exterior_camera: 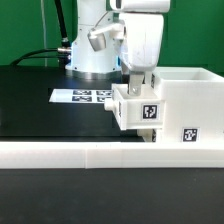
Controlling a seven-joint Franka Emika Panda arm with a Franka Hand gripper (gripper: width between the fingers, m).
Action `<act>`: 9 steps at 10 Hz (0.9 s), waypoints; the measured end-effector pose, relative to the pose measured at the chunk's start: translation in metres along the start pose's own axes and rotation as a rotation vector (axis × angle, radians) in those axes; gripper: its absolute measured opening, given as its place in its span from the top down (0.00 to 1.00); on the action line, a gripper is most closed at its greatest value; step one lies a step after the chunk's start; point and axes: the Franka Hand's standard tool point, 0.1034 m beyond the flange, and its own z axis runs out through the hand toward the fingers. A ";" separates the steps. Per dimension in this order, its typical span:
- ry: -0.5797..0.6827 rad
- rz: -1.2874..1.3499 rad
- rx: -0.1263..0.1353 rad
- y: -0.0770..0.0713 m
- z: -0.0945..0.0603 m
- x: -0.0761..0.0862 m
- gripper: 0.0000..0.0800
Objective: Assemble drawer
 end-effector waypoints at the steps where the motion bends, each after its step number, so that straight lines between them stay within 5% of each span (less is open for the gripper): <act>1: -0.012 -0.003 0.002 0.006 -0.012 -0.010 0.19; 4: -0.020 -0.027 0.018 0.007 -0.012 -0.046 0.19; 8: -0.016 -0.027 0.024 0.005 -0.009 -0.053 0.19; 9: 0.040 -0.075 0.032 0.004 0.002 -0.058 0.19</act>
Offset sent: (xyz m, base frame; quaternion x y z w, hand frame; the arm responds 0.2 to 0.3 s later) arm 0.0018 -0.0477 -0.0006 0.0305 0.0089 -0.0250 0.9992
